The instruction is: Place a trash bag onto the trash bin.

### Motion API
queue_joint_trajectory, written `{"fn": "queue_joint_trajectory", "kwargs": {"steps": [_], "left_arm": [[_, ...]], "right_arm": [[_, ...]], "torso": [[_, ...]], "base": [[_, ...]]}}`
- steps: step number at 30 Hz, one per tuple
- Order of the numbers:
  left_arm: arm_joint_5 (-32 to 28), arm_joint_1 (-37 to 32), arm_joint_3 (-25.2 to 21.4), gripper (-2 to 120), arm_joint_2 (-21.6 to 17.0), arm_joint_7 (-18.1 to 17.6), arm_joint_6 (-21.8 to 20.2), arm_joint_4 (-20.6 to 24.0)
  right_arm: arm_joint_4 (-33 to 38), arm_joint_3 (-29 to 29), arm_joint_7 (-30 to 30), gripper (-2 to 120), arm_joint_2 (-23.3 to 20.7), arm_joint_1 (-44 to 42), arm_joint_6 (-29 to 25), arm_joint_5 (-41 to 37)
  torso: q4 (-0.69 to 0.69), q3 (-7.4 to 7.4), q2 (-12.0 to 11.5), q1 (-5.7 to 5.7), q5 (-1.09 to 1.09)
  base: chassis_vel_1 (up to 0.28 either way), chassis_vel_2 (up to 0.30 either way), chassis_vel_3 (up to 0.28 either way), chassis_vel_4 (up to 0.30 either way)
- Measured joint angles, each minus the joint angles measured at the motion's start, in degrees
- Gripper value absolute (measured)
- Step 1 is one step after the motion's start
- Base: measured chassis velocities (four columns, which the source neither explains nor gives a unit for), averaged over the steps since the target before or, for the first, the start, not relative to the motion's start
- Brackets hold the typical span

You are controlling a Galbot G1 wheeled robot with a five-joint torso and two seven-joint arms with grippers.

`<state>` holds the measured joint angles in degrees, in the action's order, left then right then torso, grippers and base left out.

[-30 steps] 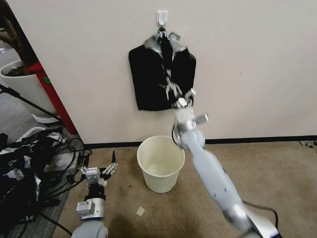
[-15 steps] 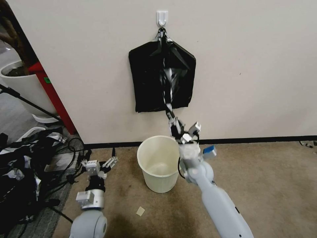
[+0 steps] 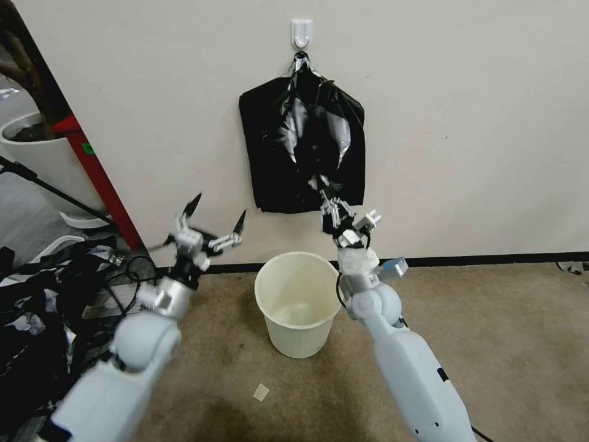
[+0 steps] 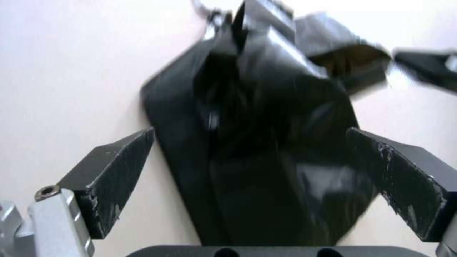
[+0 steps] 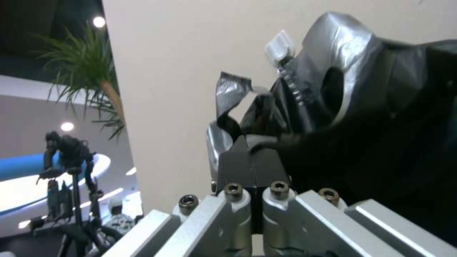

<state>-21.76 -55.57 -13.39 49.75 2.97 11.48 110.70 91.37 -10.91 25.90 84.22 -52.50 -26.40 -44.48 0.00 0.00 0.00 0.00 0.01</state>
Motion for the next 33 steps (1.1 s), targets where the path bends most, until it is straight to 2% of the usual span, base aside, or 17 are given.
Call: {"fn": "queue_joint_trajectory", "kwargs": {"steps": [2,4,5,7,8,11,18,22,23,26,27,29,30,31,32,33], "left_arm": [[-0.1,0.9,0.6,100,-0.4,-0.1,-0.5,0.0],[-1.0,9.0,6.9,100,-3.1,-2.0,-5.6,-0.7],[-1.0,9.0,6.9,100,-3.1,-2.0,-5.6,-0.7],[-2.0,14.3,11.7,100,-4.3,-2.9,-8.1,-2.3],[-2.0,14.3,11.7,100,-4.3,-2.9,-8.1,-2.3],[-2.4,22.0,17.4,100,-4.2,-3.8,-10.1,-5.2],[-4.1,28.1,21.0,100,-2.8,-3.5,-11.2,-6.6],[-6.2,29.2,21.7,100,-2.6,0.5,-11.6,-5.8],[-6.2,29.2,21.7,100,-2.6,0.5,-11.6,-5.8],[-7.4,28.5,19.6,100,-2.8,7.8,-11.6,-5.0],[-7.4,28.5,19.6,100,-2.8,7.8,-11.6,-5.0],[-7.8,27.6,17.4,100,-3.4,12.3,-11.7,-4.5],[-7.8,27.6,17.4,100,-3.4,12.3,-11.7,-4.5],[-8.1,27.2,16.1,100,-3.7,14.4,-11.9,-4.3],[-8.1,27.2,16.1,100,-3.7,14.4,-11.9,-4.3],[-8.2,27.6,15.2,100,-3.5,12.4,-12.8,-4.6]], "right_arm": [[0.0,0.0,-0.1,0,0.1,-0.1,0.0,0.0],[0.4,-0.1,-0.2,0,0.7,-0.8,-0.2,0.4],[0.4,-0.1,-0.2,0,0.7,-0.8,-0.2,0.4],[0.9,-0.1,-0.2,0,1.0,-1.3,-0.2,0.6],[0.9,-0.1,-0.2,0,1.0,-1.3,-0.2,0.6],[2.1,-0.2,-0.2,0,1.2,-2.1,-0.2,1.0],[2.6,-0.3,-0.1,0,1.4,-3.0,-0.2,1.6],[2.2,-0.3,0.0,0,1.6,-3.5,-0.2,1.9],[2.2,-0.3,0.0,0,1.6,-3.5,-0.2,1.9],[1.4,-0.4,0.0,0,1.6,-3.5,-0.2,2.0],[1.4,-0.4,0.0,0,1.6,-3.5,-0.2,2.0],[0.9,-0.4,0.0,0,1.6,-3.5,-0.2,2.0],[0.9,-0.4,0.0,0,1.6,-3.5,-0.2,2.0],[0.6,-0.4,0.0,0,1.7,-3.4,-0.2,2.0],[0.6,-0.4,0.0,0,1.7,-3.4,-0.2,2.0],[0.6,-0.2,0.1,0,2.0,-3.4,-0.2,2.3]], "torso": [[0.00,0.00,0.0,0.00,0.00],[-0.01,0.00,0.0,0.01,0.00],[-0.01,0.00,0.0,0.01,0.00],[0.00,0.01,0.0,0.01,-0.01],[0.00,0.01,0.0,0.01,-0.01],[0.00,0.00,0.0,0.01,-0.02],[-0.02,0.00,0.0,0.01,-0.01],[0.00,0.00,0.0,0.01,-0.01],[0.00,0.00,0.0,0.01,-0.01],[-0.01,0.00,0.0,0.01,-0.01],[-0.01,0.00,0.0,0.01,-0.01],[0.00,0.00,0.0,0.01,-0.01],[0.00,0.00,0.0,0.01,-0.01],[0.01,0.00,0.0,0.00,-0.01],[0.01,0.00,0.0,0.00,-0.01],[0.01,0.00,0.0,0.00,-0.01]], "base": [[0.000,0.000,0.000,0.000],[0.000,0.000,0.000,0.000],[0.000,0.000,0.000,0.000],[0.000,0.000,0.000,0.000],[0.000,0.000,0.000,0.000],[0.000,0.000,0.000,0.000],[0.000,0.000,0.000,0.000],[0.000,0.000,0.000,0.000],[0.000,0.000,0.000,0.000],[0.000,0.000,0.000,0.000],[0.000,0.000,0.000,0.000],[0.000,0.000,0.000,0.000],[0.000,0.000,0.000,0.000],[0.000,0.000,0.000,0.000],[0.000,0.000,0.000,0.000],[0.000,0.000,0.000,0.000]]}}
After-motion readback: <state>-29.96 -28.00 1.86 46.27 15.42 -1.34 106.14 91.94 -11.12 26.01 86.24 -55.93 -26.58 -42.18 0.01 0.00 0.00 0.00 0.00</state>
